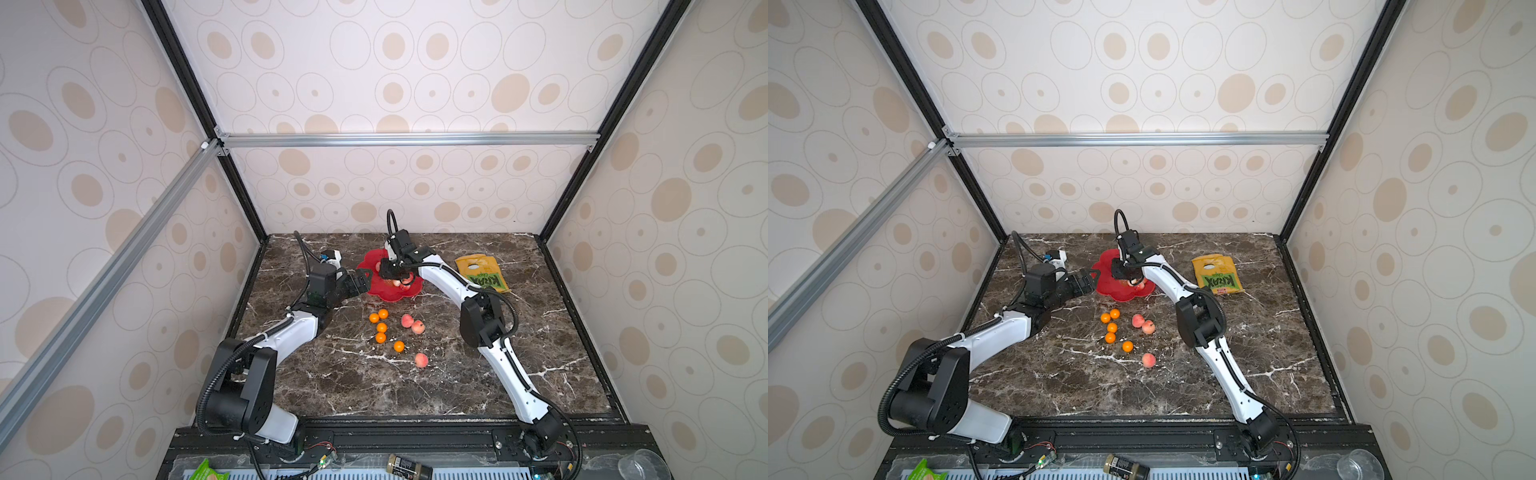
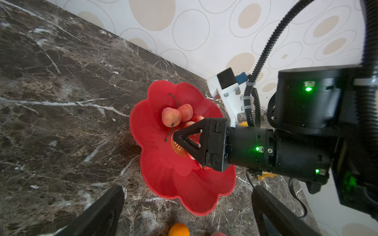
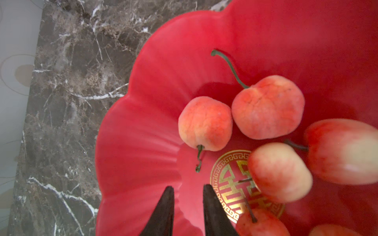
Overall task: Arrange fruit in a fruit bowl
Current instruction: Place the fruit in the fruit bowl.
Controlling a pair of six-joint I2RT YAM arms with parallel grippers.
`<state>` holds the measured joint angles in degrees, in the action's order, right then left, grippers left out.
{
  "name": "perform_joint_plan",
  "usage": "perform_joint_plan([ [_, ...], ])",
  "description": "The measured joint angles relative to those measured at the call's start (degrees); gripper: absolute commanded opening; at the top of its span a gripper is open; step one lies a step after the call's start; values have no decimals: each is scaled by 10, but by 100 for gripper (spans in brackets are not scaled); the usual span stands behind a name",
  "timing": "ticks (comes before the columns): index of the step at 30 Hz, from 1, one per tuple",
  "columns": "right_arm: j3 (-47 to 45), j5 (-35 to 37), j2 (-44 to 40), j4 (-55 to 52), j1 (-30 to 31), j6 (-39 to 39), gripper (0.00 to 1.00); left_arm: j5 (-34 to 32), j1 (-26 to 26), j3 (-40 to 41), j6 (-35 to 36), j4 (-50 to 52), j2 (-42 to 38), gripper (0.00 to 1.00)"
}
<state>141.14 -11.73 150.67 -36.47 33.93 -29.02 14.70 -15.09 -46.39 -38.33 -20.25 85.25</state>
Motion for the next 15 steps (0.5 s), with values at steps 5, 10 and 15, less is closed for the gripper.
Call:
perform_joint_plan([
  [5, -16, 1, -23, 1, 0, 3, 29, 0, 0, 0, 0, 2, -3, 98],
  [10, -59, 2, -56, 6, 0, 9, 29, 0, 0, 8, 0, 2, -12, 98],
  [15, -177, 5, -139, 30, 0, 15, 29, 0, 0, 28, 0, 2, -31, 98],
])
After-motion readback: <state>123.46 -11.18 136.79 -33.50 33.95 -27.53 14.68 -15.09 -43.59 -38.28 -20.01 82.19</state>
